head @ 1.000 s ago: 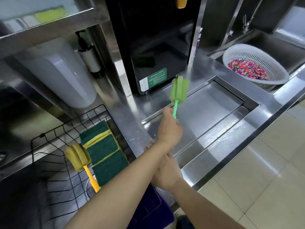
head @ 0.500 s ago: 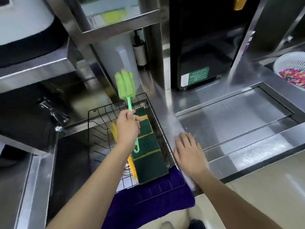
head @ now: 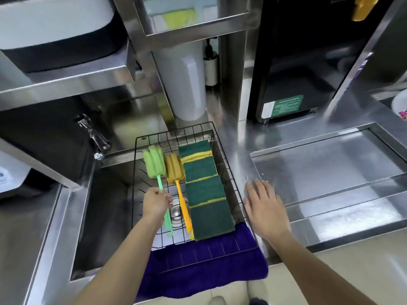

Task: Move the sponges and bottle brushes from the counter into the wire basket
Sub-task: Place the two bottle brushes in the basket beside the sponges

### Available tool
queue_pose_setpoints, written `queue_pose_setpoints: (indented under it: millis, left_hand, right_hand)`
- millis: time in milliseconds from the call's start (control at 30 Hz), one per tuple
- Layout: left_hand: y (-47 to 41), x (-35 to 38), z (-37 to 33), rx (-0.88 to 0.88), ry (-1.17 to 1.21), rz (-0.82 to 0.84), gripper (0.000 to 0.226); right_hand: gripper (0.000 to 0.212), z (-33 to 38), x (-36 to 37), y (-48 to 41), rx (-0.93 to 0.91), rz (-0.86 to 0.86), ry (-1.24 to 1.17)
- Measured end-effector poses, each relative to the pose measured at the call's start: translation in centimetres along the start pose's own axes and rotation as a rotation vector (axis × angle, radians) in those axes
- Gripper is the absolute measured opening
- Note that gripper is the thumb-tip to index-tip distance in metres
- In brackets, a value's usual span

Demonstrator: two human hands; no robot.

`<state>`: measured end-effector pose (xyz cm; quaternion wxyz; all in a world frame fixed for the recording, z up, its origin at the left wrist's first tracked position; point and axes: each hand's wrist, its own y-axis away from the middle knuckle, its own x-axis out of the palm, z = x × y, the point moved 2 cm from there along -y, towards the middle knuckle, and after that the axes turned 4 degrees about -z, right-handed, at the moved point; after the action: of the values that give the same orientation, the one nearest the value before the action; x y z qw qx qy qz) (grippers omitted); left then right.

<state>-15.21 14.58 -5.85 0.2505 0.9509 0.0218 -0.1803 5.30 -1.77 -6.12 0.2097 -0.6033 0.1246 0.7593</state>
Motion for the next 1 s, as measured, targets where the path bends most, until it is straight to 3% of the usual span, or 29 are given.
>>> queue_pose_setpoints:
  millis: [333, 600, 800, 1000]
  left_hand:
    - [0.32, 0.64, 0.44, 0.128, -0.452, -0.136, 0.013]
    - [-0.38, 0.34, 0.69, 0.052, -0.481, -0.003, 0.017]
    - [0.13, 0.43, 0.44, 0.089, -0.522, -0.016, 0.019]
    - [-0.01, 0.23, 0.93, 0.021, -0.416, 0.016, 0.023]
  right_hand:
    - [0.049, -0.02, -0.21, -0.11, 0.005, 0.016, -0.011]
    - [0.048, -0.08, -0.30, -0.13, -0.008, 0.001, -0.006]
    - [0.049, -0.15, -0.10, -0.17, -0.015, -0.012, -0.005]
    - [0.050, -0.22, 0.11, -0.18, -0.024, -0.029, 0.010]
